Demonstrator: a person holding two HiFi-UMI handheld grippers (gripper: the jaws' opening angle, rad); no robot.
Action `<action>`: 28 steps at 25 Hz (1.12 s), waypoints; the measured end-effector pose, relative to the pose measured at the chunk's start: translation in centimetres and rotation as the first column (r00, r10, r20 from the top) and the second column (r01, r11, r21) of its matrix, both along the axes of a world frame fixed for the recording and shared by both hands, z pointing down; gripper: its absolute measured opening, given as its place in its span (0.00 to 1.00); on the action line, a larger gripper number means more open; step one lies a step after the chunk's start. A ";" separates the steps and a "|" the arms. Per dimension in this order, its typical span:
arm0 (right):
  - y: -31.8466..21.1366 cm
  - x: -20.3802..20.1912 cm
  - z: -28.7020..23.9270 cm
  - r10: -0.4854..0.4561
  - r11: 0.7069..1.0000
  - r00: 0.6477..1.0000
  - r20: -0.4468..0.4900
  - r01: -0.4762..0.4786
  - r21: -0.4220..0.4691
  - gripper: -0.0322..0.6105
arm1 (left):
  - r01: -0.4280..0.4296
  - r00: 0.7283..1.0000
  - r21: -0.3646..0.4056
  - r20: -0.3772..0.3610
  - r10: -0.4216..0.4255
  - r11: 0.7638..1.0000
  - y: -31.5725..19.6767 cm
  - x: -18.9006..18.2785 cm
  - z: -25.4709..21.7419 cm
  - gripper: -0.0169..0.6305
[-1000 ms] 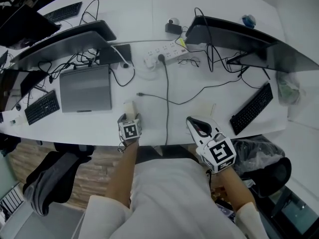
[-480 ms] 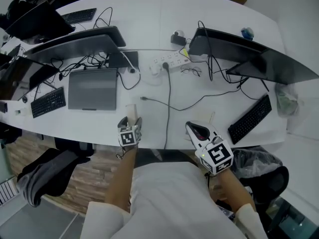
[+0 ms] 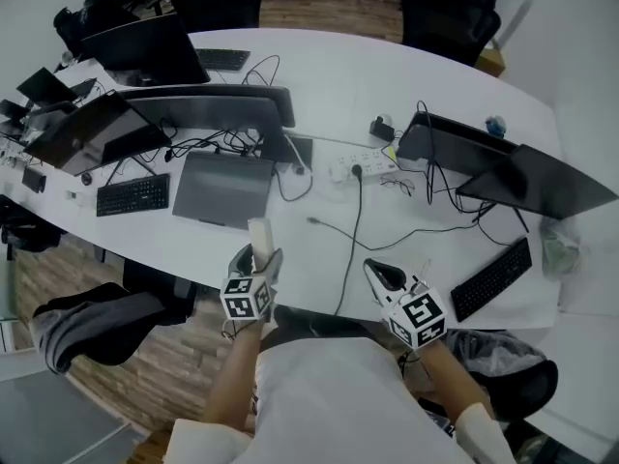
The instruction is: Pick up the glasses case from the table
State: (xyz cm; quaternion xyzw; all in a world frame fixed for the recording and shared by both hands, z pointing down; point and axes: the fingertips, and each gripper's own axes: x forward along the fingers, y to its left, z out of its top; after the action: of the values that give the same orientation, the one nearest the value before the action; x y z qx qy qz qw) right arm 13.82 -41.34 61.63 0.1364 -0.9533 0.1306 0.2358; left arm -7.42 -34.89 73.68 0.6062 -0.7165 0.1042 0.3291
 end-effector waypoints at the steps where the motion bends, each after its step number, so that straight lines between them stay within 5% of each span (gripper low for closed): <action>1: 0.3 -0.4 -0.4 0.000 1.000 1.000 0.007 0.000 0.004 0.04 | 0.000 1.000 0.030 0.006 0.000 1.000 0.5 -0.5 -1.5 0.50; 11: 4.1 -3.9 -4.5 0.024 0.997 0.998 0.056 -0.028 0.070 0.04 | -0.027 0.999 0.240 0.044 0.017 0.970 6.2 -4.3 -12.8 0.50; 18: 6.6 -5.8 -7.6 0.045 0.991 0.994 0.098 -0.057 0.121 0.04 | -0.057 0.996 0.386 0.089 0.024 0.921 10.1 -6.5 -19.4 0.50; 28: 9.9 -7.3 -11.6 0.053 0.983 0.989 0.141 -0.077 0.169 0.04 | -0.094 0.991 0.481 0.127 0.036 0.872 15.8 -8.3 -25.4 0.50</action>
State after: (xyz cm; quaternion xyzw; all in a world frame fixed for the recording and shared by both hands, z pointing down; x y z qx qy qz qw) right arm 6.52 -31.47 50.03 0.1785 -0.9699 0.0636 0.1529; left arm -15.71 -19.07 48.27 0.6861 -0.7166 -0.0334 0.1212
